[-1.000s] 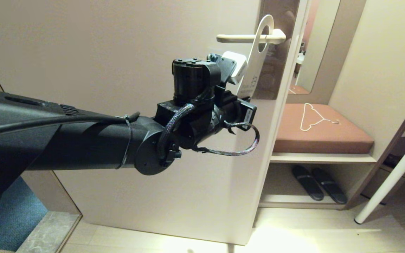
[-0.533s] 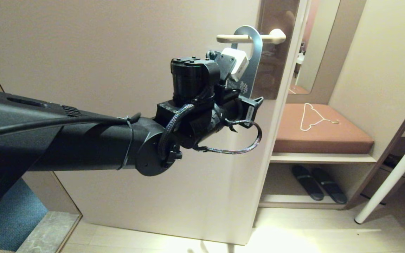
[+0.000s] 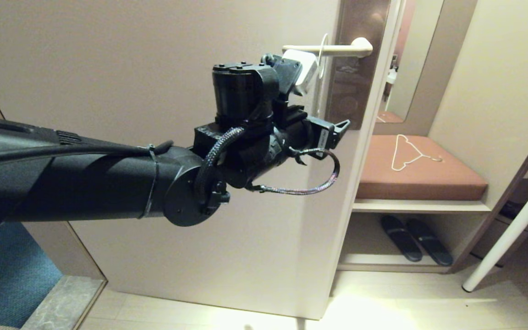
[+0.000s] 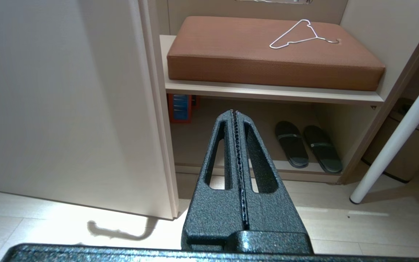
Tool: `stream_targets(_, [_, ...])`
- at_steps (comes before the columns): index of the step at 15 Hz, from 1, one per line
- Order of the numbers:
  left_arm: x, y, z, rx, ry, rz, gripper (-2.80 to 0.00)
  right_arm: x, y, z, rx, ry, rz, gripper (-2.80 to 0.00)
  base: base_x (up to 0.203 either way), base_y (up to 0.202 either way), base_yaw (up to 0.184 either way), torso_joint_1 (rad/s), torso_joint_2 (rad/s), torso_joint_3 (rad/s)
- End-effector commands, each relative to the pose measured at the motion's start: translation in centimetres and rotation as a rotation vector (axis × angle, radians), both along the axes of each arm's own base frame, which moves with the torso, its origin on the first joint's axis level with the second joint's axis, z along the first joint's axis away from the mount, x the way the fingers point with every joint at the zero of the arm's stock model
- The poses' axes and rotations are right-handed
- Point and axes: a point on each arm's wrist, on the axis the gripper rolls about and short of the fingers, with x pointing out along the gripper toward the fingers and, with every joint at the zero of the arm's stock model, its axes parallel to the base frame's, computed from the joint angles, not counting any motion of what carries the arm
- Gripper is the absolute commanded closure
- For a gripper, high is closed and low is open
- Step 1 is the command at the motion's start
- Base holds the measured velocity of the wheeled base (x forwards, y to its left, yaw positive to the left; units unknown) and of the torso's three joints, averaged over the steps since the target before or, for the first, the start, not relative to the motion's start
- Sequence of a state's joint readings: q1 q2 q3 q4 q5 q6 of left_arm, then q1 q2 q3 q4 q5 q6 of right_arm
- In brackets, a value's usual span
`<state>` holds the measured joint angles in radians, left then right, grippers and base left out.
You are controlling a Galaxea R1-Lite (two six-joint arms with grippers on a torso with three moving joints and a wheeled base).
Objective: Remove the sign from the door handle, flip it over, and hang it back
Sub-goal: Hang the sign back with the other side facing out
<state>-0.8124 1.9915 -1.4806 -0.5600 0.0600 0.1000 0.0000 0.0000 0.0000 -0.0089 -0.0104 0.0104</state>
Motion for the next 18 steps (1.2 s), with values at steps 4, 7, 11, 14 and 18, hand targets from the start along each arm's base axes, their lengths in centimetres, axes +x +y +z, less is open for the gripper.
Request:
stream_targets(4, [0.4,2.5,2.2,-0.039,-0.039,0.048,-2.8,0.0,0.0,0.0,-0.001,0.0,0.0,0.0,0.0,0.0,0.0,0.0,0.0,0.0])
stream_targets(7, [0.1,3.6,2.9,-0.046,-0.042,0.058,-2.8,0.0,0.0,0.0,0.0,0.0,0.0,0.0,0.0,0.0,0.0,0.0,0.0,0.0])
stream_targets(11, [-1.0,5.1,3.2,-0.077,-0.002,0.036,-2.8,0.0,0.0,0.0,0.0,0.0,0.0,0.0,0.0,0.0,0.0,0.0,0.0,0.0])
stream_targets(14, [-1.7,5.8,3.0,-0.068,0.009,0.037,-2.8,0.0,0.0,0.0,0.0,-0.002,0.0,0.0,0.0,0.0,0.0,0.0,0.0,0.0])
stream_targets(18, [-2.0,6.3,3.2,-0.069,0.004,0.043,0.0,0.0,0.0,0.0,0.0,-0.002,0.0,0.0,0.0,0.0,0.0,0.0,0.0,0.0])
